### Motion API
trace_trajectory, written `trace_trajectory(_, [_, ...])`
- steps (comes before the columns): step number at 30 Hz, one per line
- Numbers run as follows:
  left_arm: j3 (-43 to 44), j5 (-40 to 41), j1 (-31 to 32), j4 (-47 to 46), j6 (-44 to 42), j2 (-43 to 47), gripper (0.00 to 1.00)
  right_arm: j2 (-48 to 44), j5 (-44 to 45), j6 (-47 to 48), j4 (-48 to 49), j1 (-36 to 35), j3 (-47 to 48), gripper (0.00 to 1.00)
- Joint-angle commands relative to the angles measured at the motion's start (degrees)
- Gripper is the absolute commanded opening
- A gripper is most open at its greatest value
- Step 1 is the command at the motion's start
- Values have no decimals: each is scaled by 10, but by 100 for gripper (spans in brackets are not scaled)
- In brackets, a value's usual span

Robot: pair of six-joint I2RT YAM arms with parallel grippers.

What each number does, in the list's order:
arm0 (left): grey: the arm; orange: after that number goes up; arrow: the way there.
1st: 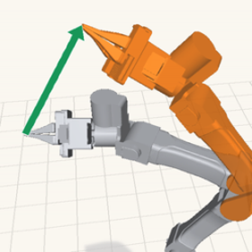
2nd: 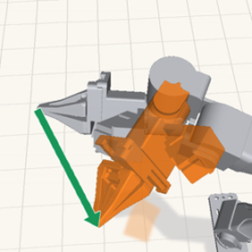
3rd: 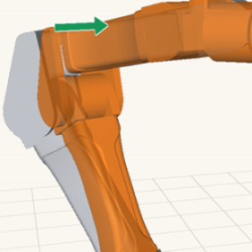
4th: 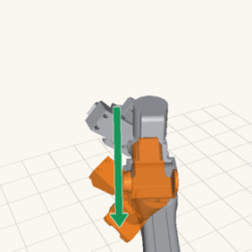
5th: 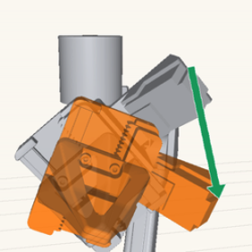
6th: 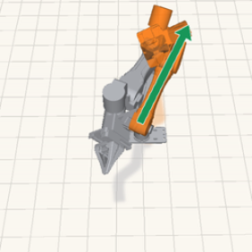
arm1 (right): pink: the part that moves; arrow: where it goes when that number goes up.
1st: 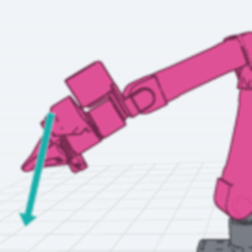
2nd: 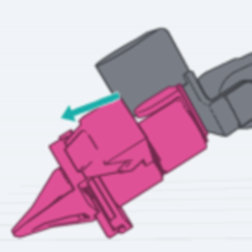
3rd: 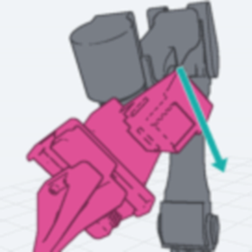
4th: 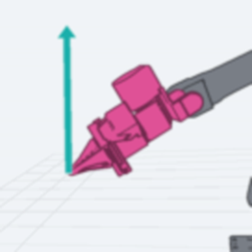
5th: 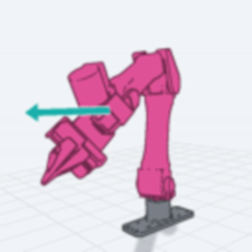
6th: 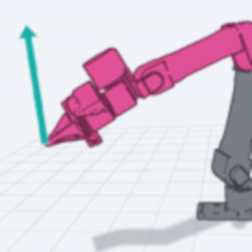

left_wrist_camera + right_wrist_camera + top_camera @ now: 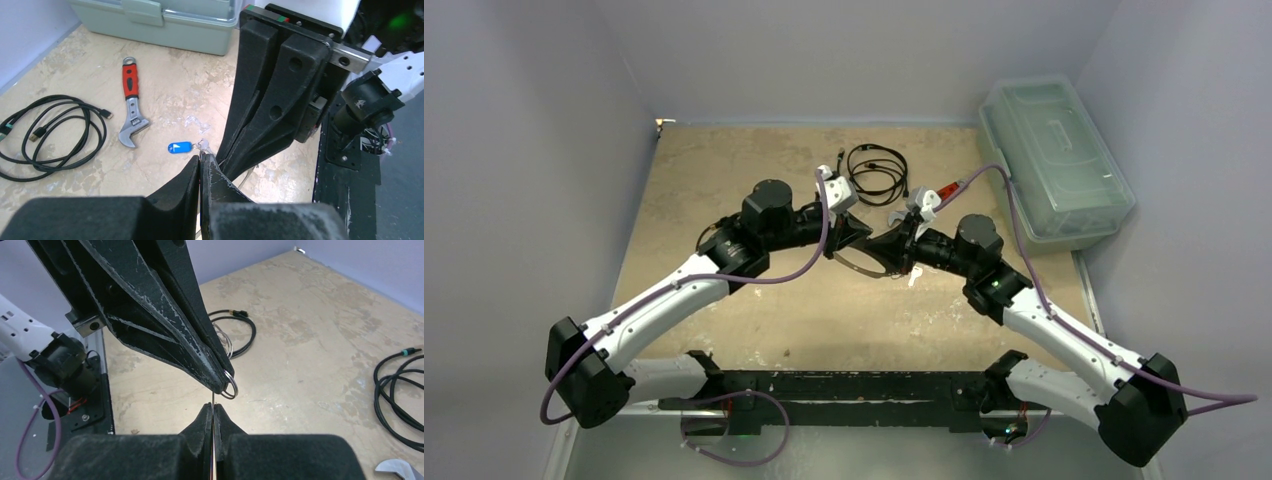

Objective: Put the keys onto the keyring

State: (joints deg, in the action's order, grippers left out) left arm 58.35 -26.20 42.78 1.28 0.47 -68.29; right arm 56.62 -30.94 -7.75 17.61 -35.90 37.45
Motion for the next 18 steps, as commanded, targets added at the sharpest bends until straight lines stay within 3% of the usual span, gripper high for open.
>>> trace_trajectory(1, [6, 50, -2, -14, 3, -11, 0, -4, 60, 14, -15, -27, 54, 0])
trace_trajectory(18, [-10, 92, -2, -4, 5, -10, 0, 46, 166, -56, -40, -50, 73, 0])
